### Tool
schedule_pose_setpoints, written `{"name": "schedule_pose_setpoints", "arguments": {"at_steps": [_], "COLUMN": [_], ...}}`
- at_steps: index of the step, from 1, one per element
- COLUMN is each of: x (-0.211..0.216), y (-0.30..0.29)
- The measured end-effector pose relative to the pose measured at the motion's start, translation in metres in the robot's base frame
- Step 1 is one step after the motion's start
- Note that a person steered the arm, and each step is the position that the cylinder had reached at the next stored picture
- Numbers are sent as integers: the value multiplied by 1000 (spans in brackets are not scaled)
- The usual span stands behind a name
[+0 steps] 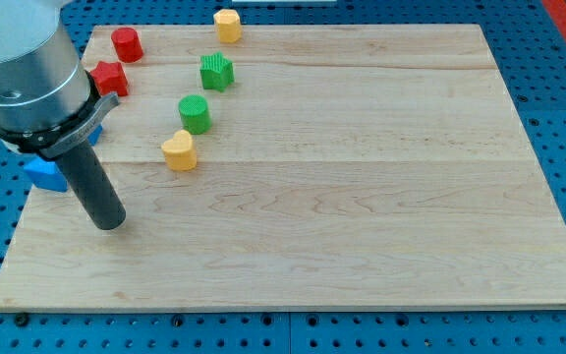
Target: Push the green circle and the heart to the top side
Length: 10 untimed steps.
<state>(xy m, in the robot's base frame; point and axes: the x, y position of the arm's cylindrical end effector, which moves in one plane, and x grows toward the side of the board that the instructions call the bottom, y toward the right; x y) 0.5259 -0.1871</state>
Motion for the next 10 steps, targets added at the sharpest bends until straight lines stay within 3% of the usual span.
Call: {"name": "schedule_pose_setpoints", "arguments": {"at_steps": [2, 3, 4, 6, 10], "x": [5, 19, -7, -25, -25], "y": [-29, -90, -116, -61, -93]}}
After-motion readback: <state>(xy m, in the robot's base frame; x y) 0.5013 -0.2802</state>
